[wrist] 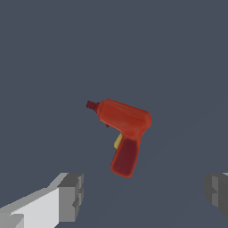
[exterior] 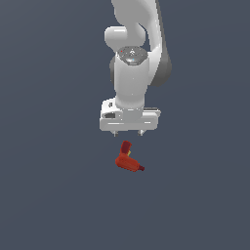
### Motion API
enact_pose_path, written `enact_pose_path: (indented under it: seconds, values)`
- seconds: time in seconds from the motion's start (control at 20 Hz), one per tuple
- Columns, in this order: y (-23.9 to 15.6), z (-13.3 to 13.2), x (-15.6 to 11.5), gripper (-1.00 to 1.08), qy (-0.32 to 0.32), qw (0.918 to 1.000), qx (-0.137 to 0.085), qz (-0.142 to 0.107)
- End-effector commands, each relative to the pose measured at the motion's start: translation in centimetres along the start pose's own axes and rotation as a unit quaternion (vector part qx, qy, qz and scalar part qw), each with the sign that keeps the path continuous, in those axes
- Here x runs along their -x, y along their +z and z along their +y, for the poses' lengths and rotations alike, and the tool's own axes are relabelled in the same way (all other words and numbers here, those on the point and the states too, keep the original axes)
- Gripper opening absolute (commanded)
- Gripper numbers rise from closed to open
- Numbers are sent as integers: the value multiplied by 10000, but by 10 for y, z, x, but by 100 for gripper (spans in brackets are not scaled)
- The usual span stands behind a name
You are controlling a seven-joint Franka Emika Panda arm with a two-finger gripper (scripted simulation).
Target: Pick up the object and move it to a goal position.
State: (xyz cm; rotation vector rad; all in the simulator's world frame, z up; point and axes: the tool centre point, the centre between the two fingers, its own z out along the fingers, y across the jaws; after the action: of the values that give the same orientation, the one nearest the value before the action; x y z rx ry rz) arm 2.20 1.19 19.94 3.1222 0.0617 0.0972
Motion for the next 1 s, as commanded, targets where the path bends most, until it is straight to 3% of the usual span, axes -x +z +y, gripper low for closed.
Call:
enact_pose_path:
  seconds: [0.0, 0.55, 0.95]
  values:
    - [0, 0, 0, 108, 0, 10000, 0, 0]
    - [4, -13, 5, 108, -55, 9999, -66, -115]
    - [13, -15, -3, 108, -427, 9988, -103, -209]
